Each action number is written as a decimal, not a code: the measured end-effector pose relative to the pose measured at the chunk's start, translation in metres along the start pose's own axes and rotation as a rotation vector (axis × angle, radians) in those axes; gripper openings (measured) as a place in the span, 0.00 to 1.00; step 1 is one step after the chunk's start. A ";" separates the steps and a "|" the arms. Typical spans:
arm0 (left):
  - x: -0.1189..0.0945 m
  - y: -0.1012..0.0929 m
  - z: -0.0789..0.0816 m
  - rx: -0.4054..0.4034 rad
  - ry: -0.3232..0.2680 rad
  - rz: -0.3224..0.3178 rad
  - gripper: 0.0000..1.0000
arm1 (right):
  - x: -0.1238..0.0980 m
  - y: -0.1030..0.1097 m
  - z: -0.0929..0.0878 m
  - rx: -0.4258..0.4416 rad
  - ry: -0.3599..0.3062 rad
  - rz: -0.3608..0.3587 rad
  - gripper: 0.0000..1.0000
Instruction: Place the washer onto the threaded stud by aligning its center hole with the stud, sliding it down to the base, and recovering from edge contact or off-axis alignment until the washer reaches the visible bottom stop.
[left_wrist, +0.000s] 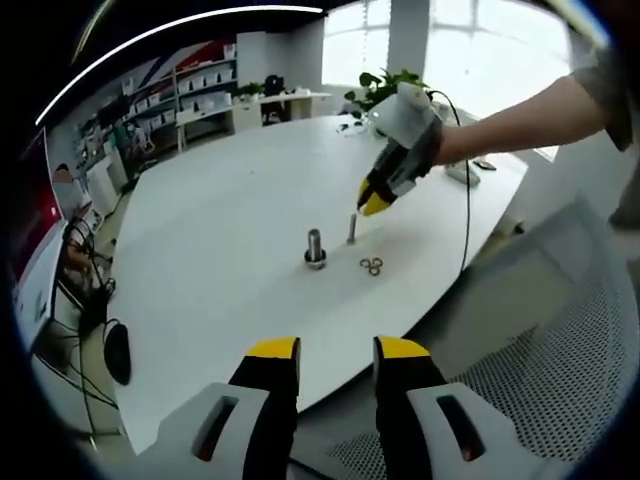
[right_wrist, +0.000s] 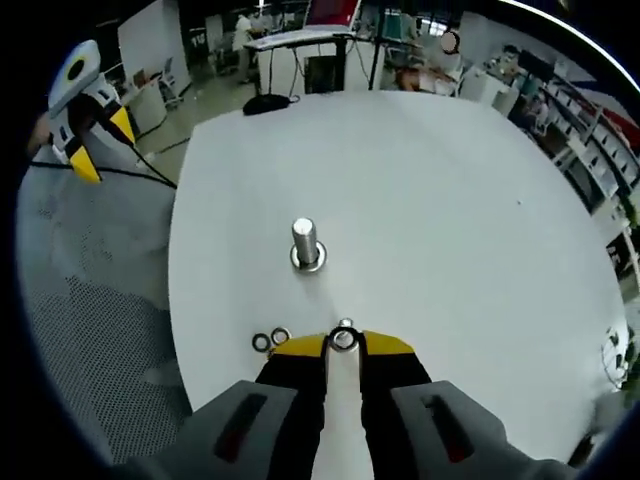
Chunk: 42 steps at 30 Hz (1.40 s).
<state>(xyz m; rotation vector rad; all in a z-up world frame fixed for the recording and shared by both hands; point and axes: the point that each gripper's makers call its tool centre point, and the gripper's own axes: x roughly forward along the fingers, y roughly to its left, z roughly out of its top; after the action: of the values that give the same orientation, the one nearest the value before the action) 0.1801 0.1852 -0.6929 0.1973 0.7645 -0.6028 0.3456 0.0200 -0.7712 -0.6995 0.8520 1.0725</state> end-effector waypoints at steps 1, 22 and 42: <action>0.000 0.000 0.000 -0.001 -0.001 0.000 0.27 | 0.001 -0.001 0.000 -0.003 0.002 0.000 0.13; 0.000 0.001 0.001 -0.004 -0.008 0.004 0.27 | 0.016 -0.001 0.003 -0.030 0.042 0.031 0.13; 0.001 0.000 -0.001 -0.005 0.003 -0.005 0.27 | 0.055 -0.003 -0.019 -0.007 0.123 0.065 0.14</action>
<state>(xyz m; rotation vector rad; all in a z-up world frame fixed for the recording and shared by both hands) 0.1796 0.1851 -0.6940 0.1915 0.7693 -0.6055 0.3569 0.0281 -0.8279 -0.7536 0.9824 1.0988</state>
